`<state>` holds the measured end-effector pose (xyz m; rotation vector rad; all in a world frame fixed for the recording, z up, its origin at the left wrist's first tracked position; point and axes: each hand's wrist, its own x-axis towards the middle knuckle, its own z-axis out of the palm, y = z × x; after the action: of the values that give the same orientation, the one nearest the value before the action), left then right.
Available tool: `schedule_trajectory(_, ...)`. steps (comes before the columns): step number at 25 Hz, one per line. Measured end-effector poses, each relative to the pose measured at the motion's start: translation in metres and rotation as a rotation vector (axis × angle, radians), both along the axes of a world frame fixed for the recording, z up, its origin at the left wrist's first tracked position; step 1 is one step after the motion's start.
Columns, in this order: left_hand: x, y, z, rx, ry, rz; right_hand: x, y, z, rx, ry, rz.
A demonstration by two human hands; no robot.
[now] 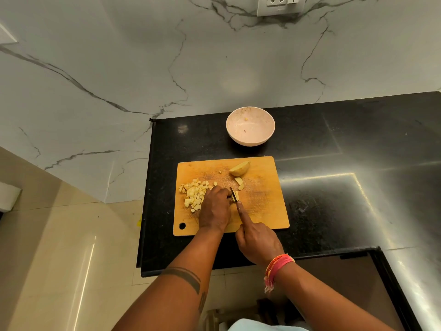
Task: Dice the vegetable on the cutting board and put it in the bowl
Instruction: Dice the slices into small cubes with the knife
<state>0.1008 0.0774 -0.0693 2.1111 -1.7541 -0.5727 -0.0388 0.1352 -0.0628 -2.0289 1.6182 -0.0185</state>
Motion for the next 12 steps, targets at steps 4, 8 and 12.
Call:
schedule_trajectory(4, -0.001, -0.001, -0.001, 0.014, -0.009, 0.013, 0.000, 0.002, 0.000, 0.000, 0.040, 0.020)
schedule_trajectory(8, -0.003, -0.002, 0.004, 0.035, -0.006, 0.045, -0.001, 0.014, 0.001, 0.041, 0.037, 0.037)
schedule_trajectory(12, -0.004, -0.003, 0.004, 0.042, 0.005, 0.047, -0.012, 0.028, 0.005, 0.082, 0.046, 0.042)
